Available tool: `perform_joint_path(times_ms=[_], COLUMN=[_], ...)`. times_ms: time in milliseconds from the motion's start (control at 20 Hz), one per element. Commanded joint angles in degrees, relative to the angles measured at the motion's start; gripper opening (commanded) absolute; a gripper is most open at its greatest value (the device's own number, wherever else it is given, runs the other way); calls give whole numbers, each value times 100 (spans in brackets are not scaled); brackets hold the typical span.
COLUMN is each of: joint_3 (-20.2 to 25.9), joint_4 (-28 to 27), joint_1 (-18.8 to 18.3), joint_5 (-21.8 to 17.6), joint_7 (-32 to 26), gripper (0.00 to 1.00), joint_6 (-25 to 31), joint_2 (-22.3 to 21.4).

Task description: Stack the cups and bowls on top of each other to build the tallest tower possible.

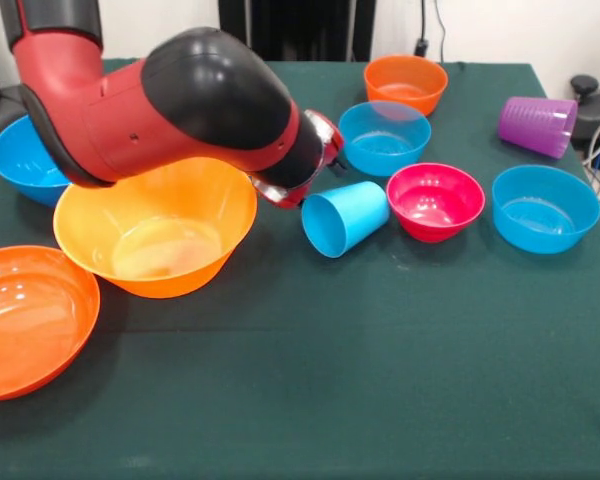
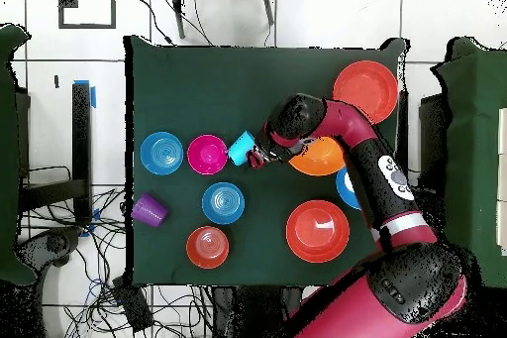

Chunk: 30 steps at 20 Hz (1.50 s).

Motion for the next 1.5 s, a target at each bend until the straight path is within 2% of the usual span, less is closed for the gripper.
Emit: perform_joint_path(times_ms=[50,200,500,800,1000,1500], joint_3=[-115,-131,-188,-262,-273,-277], joint_4=[414,620,551,526,353,-185], joint_1=[204,86,115,114,199,454], joint_5=[88,126,142,82,97,226], joint_7=[-374,-367,-431,-549,-622,-753], gripper=[100,100,100,100,100,100], joint_6=[-533,-519,-414,-138,91,547], joint_2=[16,-154,-293,-621,-762,-749])
